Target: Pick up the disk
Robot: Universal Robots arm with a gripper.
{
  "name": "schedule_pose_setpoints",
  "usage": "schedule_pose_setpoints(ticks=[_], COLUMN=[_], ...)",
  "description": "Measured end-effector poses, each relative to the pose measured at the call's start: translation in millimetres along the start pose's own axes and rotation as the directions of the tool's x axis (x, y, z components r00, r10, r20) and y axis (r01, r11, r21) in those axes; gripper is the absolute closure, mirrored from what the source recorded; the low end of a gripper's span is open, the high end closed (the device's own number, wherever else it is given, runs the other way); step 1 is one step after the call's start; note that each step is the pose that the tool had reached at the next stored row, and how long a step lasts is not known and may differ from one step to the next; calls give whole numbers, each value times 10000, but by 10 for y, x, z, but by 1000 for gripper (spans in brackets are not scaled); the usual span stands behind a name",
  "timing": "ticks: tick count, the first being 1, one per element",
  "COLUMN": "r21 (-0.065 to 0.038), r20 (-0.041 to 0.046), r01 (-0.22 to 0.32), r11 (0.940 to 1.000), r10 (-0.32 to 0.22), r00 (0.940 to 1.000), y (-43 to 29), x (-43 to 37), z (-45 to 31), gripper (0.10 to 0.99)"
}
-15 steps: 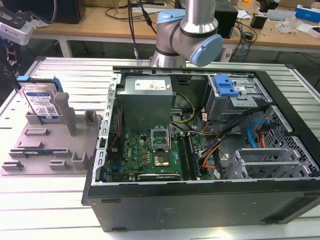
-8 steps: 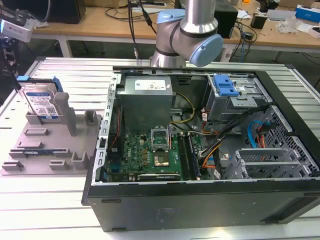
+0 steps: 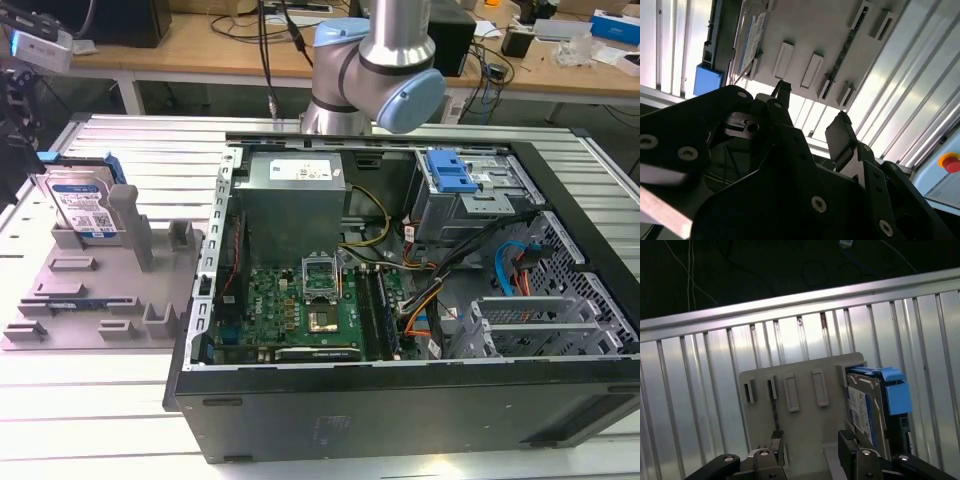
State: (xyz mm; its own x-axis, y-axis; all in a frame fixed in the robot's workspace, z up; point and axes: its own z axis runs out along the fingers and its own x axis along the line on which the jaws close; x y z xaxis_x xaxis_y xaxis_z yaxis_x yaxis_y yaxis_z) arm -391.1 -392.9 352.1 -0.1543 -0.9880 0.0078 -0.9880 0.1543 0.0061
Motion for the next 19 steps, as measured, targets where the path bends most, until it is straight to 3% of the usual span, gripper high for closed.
schedule_pose_setpoints(ticks=[5, 9, 10, 13, 16, 19], r21=[103, 259, 263, 267, 271, 279], r20=[-23, -27, -28, -61, -108, -180], r01=[322, 525, 541, 605, 621, 713], r11=[9994, 9983, 9982, 9978, 9977, 9971], r10=[-322, -525, -541, -603, -618, -708], r00=[9995, 9986, 9985, 9982, 9980, 9973], y=[20, 54, 58, 137, 240, 289], x=[-124, -349, -373, -613, -714, -711], z=[2, 24, 25, 49, 67, 84], gripper=[529, 529, 529, 529, 529, 529])
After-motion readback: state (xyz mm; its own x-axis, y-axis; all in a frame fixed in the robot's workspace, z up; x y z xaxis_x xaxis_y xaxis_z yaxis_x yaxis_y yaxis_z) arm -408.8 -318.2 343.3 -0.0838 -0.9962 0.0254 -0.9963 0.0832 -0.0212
